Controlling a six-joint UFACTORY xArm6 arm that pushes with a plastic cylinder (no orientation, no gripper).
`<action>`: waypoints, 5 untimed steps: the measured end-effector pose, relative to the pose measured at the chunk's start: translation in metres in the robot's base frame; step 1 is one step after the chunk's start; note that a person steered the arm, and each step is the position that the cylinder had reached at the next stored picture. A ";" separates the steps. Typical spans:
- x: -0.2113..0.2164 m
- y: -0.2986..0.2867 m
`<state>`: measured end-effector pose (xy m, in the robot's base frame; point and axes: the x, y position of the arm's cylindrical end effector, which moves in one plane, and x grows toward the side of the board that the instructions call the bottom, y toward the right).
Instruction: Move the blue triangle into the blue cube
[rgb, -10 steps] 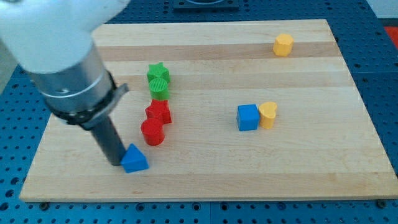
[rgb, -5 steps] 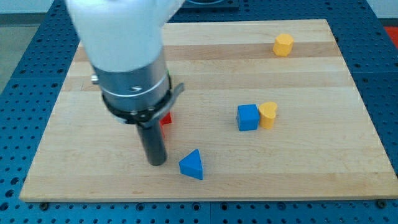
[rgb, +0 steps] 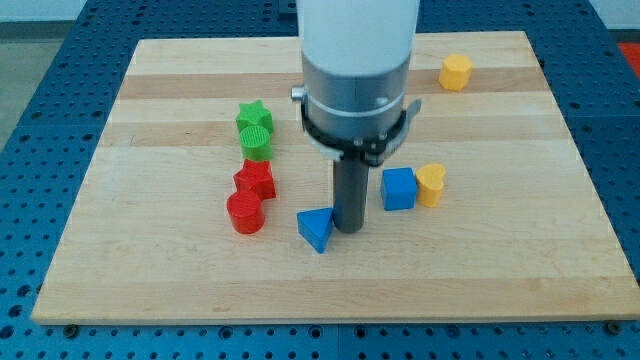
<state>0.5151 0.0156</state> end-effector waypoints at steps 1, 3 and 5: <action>0.005 0.000; 0.103 0.014; 0.084 -0.037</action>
<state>0.5994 -0.0211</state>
